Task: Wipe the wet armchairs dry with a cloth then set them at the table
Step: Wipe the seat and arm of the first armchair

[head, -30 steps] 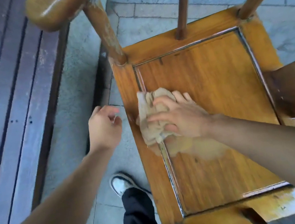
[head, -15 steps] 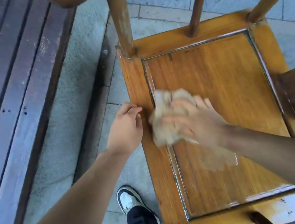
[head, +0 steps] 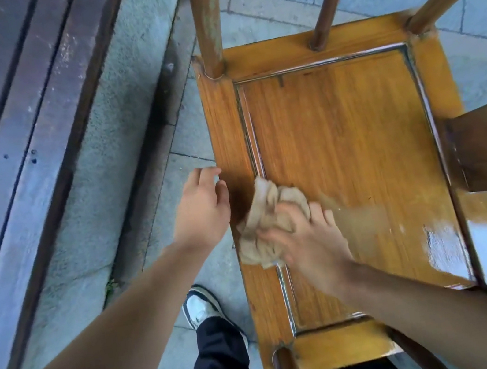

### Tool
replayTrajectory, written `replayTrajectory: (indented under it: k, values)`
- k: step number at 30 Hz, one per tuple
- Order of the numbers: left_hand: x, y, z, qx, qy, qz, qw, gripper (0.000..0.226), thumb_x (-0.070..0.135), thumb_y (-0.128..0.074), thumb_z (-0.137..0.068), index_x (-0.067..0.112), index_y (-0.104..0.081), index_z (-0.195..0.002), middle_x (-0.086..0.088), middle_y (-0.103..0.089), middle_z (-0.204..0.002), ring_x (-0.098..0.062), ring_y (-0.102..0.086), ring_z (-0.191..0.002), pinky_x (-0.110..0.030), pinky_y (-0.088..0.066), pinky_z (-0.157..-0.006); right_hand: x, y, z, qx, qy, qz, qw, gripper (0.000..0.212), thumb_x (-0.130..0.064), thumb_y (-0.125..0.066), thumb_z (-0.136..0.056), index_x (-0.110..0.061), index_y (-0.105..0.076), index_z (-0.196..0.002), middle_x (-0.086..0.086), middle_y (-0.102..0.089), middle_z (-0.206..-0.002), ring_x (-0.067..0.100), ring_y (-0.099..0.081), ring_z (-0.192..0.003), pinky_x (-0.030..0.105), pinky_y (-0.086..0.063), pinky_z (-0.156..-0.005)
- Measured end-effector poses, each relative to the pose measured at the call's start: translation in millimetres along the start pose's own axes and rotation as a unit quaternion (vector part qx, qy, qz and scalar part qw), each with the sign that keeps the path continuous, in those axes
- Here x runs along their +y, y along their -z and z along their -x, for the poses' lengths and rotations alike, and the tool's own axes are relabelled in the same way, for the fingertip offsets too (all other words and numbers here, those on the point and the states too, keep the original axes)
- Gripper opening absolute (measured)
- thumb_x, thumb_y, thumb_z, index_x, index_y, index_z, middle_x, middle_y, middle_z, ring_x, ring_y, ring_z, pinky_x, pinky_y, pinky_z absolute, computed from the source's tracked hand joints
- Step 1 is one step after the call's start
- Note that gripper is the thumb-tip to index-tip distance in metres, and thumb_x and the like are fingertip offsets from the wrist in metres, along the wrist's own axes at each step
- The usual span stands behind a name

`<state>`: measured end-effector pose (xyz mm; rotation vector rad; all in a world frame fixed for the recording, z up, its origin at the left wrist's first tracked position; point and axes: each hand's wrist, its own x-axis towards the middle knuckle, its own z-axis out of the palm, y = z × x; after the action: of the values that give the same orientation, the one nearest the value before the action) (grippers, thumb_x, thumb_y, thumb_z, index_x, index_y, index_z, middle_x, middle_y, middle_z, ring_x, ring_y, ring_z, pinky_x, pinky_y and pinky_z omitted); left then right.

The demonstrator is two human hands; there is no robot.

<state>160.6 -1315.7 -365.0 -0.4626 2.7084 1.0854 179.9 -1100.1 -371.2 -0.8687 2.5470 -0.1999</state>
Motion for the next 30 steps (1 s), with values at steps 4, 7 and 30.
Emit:
replayTrajectory:
  k: [4,7,30]
  values:
    - [-9,-8,39,-0.042,0.021,-0.047,0.998,0.038,0.021,-0.046,-0.102,0.006,-0.048,-0.136,-0.011,-0.047,-0.132,-0.029,-0.054,-0.115,-0.036,-0.044,-0.097,-15,-16,54,-0.026,0.04,0.002,0.999,0.067,-0.027,-0.089,-0.064,-0.046,-0.064,-0.123,0.002,-0.051,-0.135,0.034,-0.048,-0.099,0.042,-0.046,-0.073]
    - [-11,-19,61,-0.054,0.079,-0.047,0.994,0.043,0.027,-0.046,-0.101,0.011,-0.041,-0.141,-0.007,-0.044,-0.136,-0.028,-0.055,-0.113,-0.036,-0.045,-0.095,-21,-21,69,-0.018,0.025,-0.006,0.999,0.065,-0.028,-0.09,-0.057,-0.045,-0.065,-0.115,0.001,-0.054,-0.133,0.033,-0.05,-0.096,0.044,-0.049,-0.074]
    - [-14,-33,64,-0.032,0.316,0.219,0.923,0.028,0.038,-0.052,-0.099,0.016,-0.063,-0.111,-0.004,-0.069,-0.099,-0.024,-0.07,-0.083,-0.043,-0.059,-0.071,-4,-23,65,-0.141,0.342,0.058,0.927,0.041,-0.04,-0.073,-0.078,-0.041,-0.066,-0.118,-0.006,-0.043,-0.152,0.042,-0.018,-0.149,0.059,-0.009,-0.123]
